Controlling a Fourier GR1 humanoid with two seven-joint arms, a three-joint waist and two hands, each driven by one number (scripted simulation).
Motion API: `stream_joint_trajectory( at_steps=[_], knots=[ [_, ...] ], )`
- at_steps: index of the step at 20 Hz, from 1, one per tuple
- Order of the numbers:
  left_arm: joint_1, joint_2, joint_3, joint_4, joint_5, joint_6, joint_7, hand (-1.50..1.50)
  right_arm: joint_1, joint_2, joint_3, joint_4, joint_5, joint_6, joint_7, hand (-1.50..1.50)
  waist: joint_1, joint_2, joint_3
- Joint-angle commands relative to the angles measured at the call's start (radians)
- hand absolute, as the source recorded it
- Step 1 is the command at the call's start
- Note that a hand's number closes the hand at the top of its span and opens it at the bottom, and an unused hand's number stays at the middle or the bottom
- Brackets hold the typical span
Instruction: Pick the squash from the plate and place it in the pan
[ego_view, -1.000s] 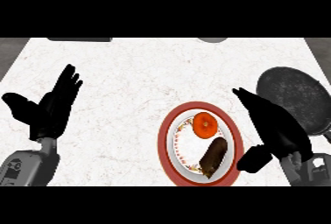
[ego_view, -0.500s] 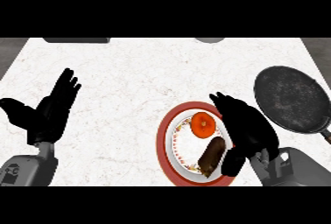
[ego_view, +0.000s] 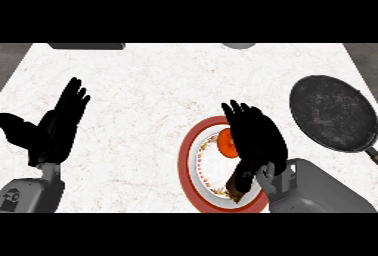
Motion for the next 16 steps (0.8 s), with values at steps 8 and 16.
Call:
stream_joint_trajectory(
  at_steps=[8,16],
  knots=[
    [-0.062,0.001,0.004,-0.024,-0.029,0.021,0.091,0.00,-0.067,0.154,-0.032,0.226,0.085,0.083,0.143,-1.50,-0.004,0.001,0.001],
    [0.009,-0.004,0.055,0.029,-0.004,-0.060,-0.017,0.00,-0.013,0.225,-0.054,0.366,0.203,0.023,0.023,-1.50,-0.001,0.003,0.001]
  ],
)
